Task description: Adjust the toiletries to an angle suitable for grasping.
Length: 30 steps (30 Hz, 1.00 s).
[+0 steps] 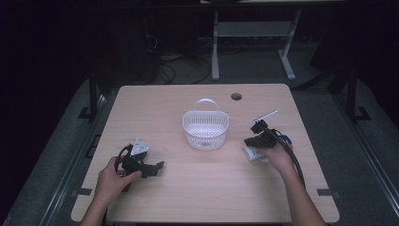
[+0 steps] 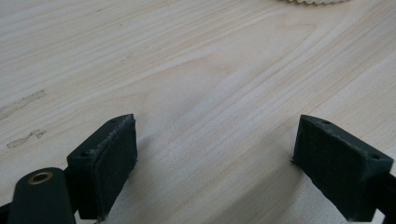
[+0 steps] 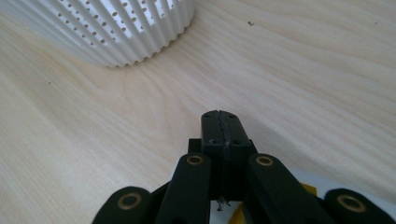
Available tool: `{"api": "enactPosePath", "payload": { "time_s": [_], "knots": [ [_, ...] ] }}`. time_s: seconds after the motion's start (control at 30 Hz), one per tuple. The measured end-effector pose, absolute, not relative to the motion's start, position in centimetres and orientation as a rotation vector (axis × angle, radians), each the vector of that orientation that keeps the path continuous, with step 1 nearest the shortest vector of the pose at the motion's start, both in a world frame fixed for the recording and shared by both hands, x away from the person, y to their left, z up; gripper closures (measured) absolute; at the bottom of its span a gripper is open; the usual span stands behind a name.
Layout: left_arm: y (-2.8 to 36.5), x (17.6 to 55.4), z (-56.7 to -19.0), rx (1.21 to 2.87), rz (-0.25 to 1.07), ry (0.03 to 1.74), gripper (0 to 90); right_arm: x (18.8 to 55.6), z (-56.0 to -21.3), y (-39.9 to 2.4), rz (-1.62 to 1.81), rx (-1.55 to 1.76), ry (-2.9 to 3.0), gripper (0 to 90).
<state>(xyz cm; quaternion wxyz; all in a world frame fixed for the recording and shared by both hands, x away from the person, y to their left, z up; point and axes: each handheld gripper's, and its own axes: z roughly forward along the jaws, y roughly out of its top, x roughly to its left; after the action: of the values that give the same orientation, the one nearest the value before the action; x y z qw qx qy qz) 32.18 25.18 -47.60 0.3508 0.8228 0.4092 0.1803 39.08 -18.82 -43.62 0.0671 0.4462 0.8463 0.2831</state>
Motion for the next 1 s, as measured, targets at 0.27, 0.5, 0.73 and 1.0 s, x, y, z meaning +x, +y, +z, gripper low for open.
{"api": "enactPosePath", "payload": {
  "time_s": [0.27,0.5,0.73,1.0],
  "knots": [
    [25.2,32.2,-47.6,2.131,0.467,1.06,13.0,38.1,-43.5,-19.0,0.846,1.321,2.58,89.6],
    [25.2,32.2,-47.6,2.131,0.467,1.06,13.0,37.1,-43.5,-19.2,0.863,1.304,2.582,89.6],
    [25.2,32.2,-47.6,2.13,0.467,1.059,13.0,36.2,-43.4,-19.6,0.859,1.296,2.592,89.6],
    [25.2,32.2,-47.6,2.131,0.466,1.059,13.0,35.2,-43.4,-20.0,0.866,1.285,2.594,89.6]
  ]
}}
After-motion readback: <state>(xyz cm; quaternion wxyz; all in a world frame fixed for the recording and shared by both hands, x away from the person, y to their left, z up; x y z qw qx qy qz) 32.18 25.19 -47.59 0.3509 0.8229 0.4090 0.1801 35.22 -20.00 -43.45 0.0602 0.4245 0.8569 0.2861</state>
